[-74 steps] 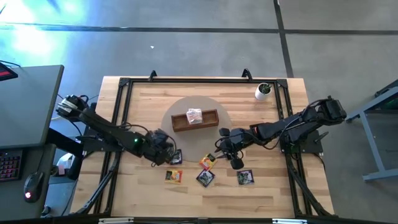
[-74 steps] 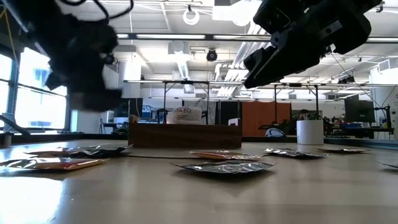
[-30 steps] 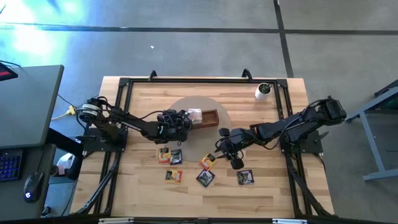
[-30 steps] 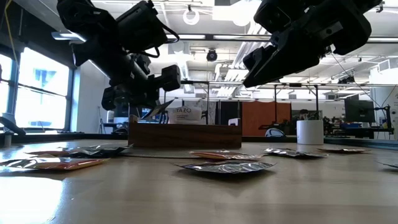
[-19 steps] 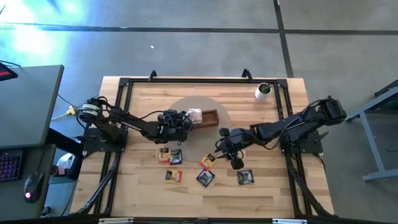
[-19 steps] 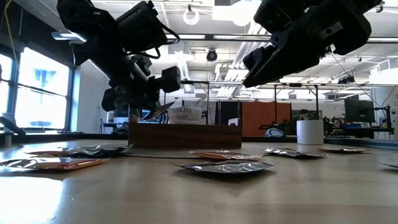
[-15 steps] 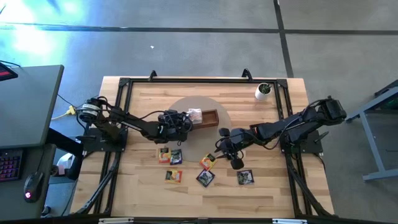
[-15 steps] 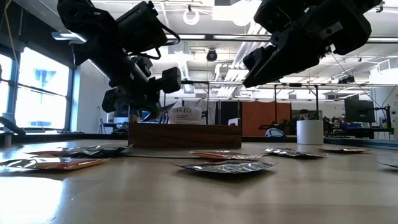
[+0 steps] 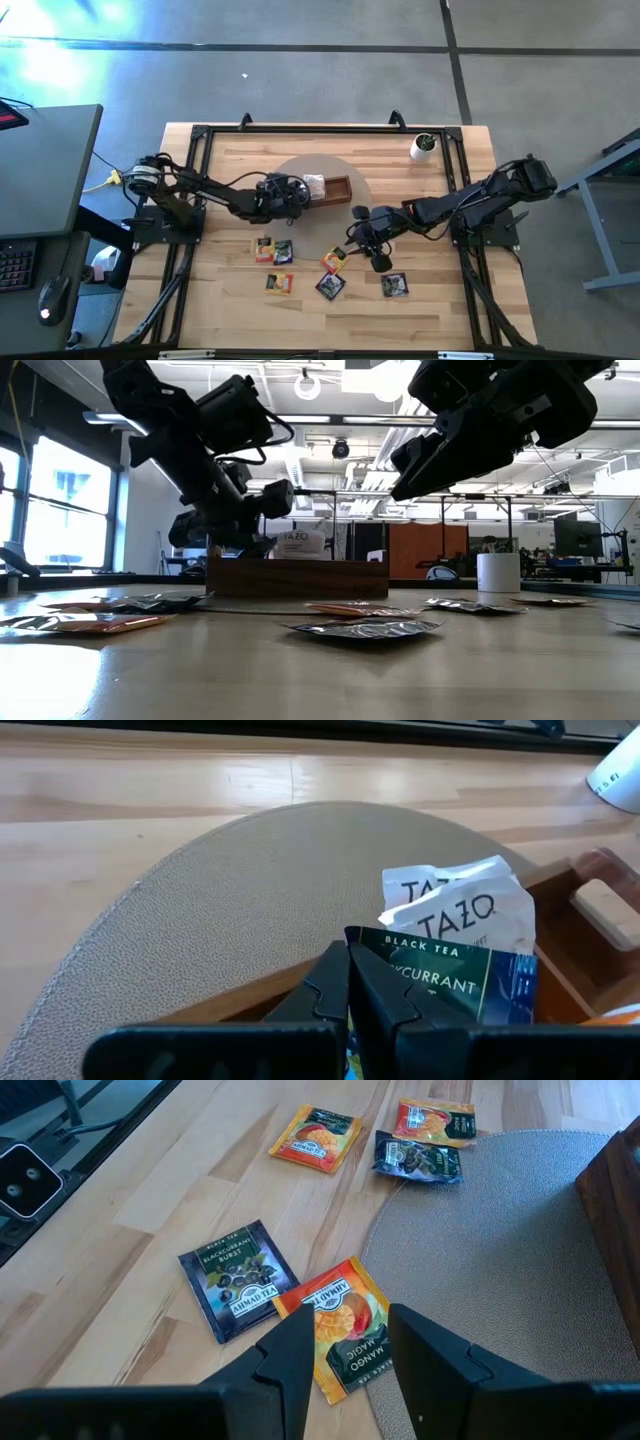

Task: Pick & Place Tea
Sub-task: Put the purple tea bag into the left section of the wooden organizer

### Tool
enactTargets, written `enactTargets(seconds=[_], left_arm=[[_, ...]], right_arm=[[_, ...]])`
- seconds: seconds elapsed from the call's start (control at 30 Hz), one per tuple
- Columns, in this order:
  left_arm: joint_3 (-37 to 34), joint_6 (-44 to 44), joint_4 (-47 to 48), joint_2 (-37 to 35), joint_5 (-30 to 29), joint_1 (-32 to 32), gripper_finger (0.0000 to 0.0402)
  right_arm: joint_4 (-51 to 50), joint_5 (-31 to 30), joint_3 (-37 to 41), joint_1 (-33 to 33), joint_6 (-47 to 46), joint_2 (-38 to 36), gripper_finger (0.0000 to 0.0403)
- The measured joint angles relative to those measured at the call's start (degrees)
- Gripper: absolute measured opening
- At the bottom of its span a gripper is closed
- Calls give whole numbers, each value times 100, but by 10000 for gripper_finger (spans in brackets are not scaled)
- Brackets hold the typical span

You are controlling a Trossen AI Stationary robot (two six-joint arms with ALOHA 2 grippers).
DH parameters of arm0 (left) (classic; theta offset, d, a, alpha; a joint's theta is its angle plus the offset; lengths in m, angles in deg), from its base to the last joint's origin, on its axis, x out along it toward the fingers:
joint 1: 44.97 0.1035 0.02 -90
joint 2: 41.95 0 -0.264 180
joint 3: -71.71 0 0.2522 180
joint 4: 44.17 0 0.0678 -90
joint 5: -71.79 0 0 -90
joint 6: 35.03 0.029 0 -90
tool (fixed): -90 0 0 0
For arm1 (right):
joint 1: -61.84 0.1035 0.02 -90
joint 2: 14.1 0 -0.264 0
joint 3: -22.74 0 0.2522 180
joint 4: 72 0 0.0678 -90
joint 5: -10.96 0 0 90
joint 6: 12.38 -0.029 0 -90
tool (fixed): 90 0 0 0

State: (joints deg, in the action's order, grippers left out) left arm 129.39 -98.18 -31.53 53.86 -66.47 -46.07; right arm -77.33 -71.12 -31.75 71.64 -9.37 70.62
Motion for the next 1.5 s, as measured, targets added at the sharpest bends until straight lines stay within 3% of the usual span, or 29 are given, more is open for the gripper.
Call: enactTargets(seconds=[0.37, 0.53, 0.93, 1.17, 1.33, 1.5], left_arm=[[11, 232, -48, -17, 507, 4, 1], [2, 276, 17, -7, 281, 2, 4], [2, 297, -68, -7, 79, -2, 127], [13, 229, -22, -7, -200, -2, 138], [350, 665, 72, -2, -464, -2, 138], [1106, 1178, 1060, -2, -568, -2, 138]], right_arm=[[0, 0, 0, -1, 0, 0, 126], [0, 0, 0, -1, 0, 0, 126], [0, 0, 0, -1, 0, -1, 126], [0, 0, 0, -1, 0, -2, 126], [0, 0, 0, -2, 28, 0, 126], [0, 0, 0, 0, 41, -2, 126]])
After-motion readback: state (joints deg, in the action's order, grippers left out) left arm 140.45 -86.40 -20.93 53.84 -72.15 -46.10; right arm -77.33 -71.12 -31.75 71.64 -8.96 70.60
